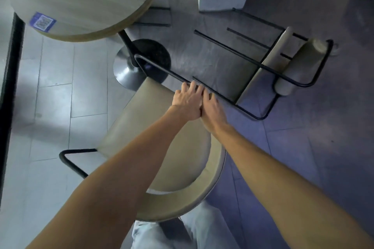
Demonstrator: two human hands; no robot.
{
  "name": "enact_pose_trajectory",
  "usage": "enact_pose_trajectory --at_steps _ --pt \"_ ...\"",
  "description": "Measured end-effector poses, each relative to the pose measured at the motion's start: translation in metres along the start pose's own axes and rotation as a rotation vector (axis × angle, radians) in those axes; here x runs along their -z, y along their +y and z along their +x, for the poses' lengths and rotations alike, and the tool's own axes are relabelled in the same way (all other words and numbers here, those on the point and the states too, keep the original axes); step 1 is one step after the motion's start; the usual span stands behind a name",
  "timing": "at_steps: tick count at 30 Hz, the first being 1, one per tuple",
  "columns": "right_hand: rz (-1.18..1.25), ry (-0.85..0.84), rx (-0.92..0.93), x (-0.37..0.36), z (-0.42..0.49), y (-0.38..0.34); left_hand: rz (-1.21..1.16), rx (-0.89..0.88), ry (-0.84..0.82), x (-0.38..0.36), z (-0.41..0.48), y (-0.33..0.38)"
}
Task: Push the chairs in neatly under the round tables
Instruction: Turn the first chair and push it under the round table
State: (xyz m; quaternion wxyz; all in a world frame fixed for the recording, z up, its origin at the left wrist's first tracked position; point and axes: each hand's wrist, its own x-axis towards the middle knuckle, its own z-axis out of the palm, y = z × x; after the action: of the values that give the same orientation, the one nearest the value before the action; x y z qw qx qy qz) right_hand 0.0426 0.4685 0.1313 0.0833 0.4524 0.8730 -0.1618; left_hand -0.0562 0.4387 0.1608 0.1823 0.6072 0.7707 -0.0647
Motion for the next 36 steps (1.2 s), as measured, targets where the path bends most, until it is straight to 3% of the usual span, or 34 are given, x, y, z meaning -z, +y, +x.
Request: enact_pose_trajectory --at_steps 7,18,25,36 --pt "0.032 -0.019 0.001 -0.001 -0.003 0.002 -0.012 -0.025 0.006 -0.005 0.015 -0.002" --pt "-0.117 -0.010 0.210 0.040 -0.018 0.013 -0.186 0.095 0.034 0.011 -0.033 0.016" --pt "-0.285 -0.081 0.466 0.072 -0.054 0.014 -0.226 0.204 0.009 0.007 -0.095 0.026" --pt "-0.438 -0.280 0.694 0.076 -0.156 0.021 -0.198 0.326 0.052 -0.051 -0.230 0.093"
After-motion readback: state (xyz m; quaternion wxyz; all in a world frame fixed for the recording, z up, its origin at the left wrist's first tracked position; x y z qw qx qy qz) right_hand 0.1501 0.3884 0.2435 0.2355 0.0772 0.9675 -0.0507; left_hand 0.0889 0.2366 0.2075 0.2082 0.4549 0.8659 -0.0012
